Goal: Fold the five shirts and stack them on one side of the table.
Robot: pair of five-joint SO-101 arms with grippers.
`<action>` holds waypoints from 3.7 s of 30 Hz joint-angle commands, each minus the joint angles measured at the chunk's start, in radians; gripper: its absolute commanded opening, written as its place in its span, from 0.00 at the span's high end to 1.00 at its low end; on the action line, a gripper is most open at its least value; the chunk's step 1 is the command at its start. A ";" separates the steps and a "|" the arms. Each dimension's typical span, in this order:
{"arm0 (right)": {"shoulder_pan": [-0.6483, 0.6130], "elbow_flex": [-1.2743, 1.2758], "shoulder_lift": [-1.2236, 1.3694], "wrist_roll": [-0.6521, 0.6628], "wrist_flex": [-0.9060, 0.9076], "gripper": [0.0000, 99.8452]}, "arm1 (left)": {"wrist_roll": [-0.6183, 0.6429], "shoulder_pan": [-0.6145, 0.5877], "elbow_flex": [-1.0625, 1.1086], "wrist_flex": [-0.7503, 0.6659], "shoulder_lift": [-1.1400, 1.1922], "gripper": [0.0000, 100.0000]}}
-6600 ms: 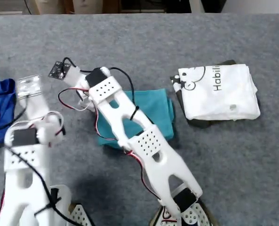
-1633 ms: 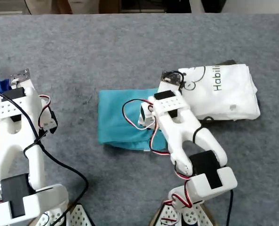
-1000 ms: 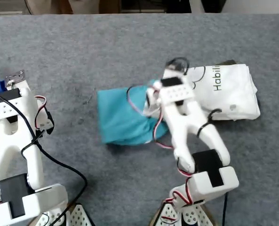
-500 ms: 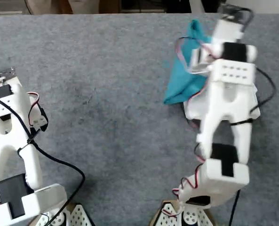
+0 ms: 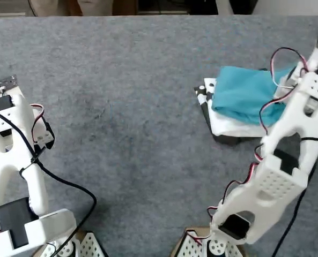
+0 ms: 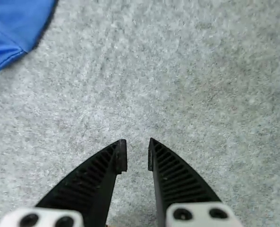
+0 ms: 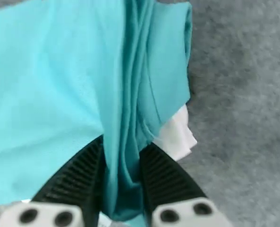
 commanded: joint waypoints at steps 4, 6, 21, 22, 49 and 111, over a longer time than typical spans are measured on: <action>0.013 -0.067 0.008 0.032 0.074 0.98 | -0.006 0.000 -0.046 0.009 -0.013 0.91; 0.007 -0.067 0.004 0.038 0.094 0.89 | -0.006 0.000 -0.046 0.009 -0.013 0.91; -0.173 -0.068 -0.265 -0.017 0.155 0.80 | -0.006 0.000 -0.189 0.091 -0.013 0.91; -0.211 -0.068 -0.265 -0.037 0.153 0.88 | -0.006 0.000 -0.189 0.091 -0.013 0.91; -0.381 -0.343 0.239 -0.199 0.187 1.00 | -0.135 -0.331 -0.551 0.250 0.013 0.81; -0.479 -0.742 -0.325 -0.143 0.239 0.99 | -0.094 0.041 -1.843 0.342 0.292 0.98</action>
